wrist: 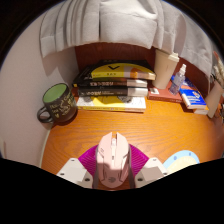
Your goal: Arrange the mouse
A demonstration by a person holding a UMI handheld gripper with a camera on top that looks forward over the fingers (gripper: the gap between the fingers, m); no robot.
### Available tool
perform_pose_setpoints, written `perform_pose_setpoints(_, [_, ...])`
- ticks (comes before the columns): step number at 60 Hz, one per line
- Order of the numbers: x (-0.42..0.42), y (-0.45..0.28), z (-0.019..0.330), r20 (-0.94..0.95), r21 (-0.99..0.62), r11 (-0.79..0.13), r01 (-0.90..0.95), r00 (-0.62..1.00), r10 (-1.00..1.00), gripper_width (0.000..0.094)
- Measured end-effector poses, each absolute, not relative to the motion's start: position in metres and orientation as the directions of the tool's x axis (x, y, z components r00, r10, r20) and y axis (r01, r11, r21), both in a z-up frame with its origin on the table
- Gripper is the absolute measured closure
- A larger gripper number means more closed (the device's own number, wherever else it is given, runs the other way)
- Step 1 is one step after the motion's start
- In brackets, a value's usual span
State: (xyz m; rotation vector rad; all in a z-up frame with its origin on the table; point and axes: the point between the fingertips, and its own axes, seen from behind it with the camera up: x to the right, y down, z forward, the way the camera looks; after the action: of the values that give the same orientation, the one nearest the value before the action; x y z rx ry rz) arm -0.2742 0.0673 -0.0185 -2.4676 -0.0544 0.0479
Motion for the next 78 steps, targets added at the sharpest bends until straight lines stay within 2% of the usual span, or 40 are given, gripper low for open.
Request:
perform_pose_setpoints(4, [-0.277,0.071,-0.01,-0.02,-0.609,-0.791,0.062,0.995,0.094,0.0513])
perform_pose_setpoints(7, [-0.273,0.076,0.011,0.004,-0.629,-0.771,0.095,0.993,0.119,0.0512])
perform_pose_setpoints(23, [-0.197,0.06,0.193,0.097,-0.816,-0.558,0.148,0.988,0.121,0.0507])
perform_pose_setpoints(26, [-0.176,0.048,0.215,0.09,-0.843,-0.521,0.129,0.991,0.1,0.0507])
perform_pose_setpoints(30, [-0.15,0.029,0.226,0.073,-0.862,-0.496,0.105,0.994,0.083,0.0509])
perform_pose_setpoints(36, [-0.113,0.005,0.202,0.031,-0.86,-0.507,0.057,0.998,0.059,0.0512])
perform_pose_setpoints(48, [-0.075,-0.038,0.081,0.01,-0.75,-0.66,0.037,0.999,0.044,0.0511])
perform_pose_setpoints(58, [-0.076,-0.055,0.015,-0.043,-0.678,-0.735,-0.005,0.999,0.033,0.0511])
perform_pose_setpoints(67, [-0.083,-0.059,-0.017,-0.069,-0.633,-0.774,-0.013,0.997,0.04,0.0477])
perform_pose_setpoints(78, [-0.078,-0.053,-0.017,-0.004,-0.633,-0.773,0.036,0.999,0.05,0.0378])
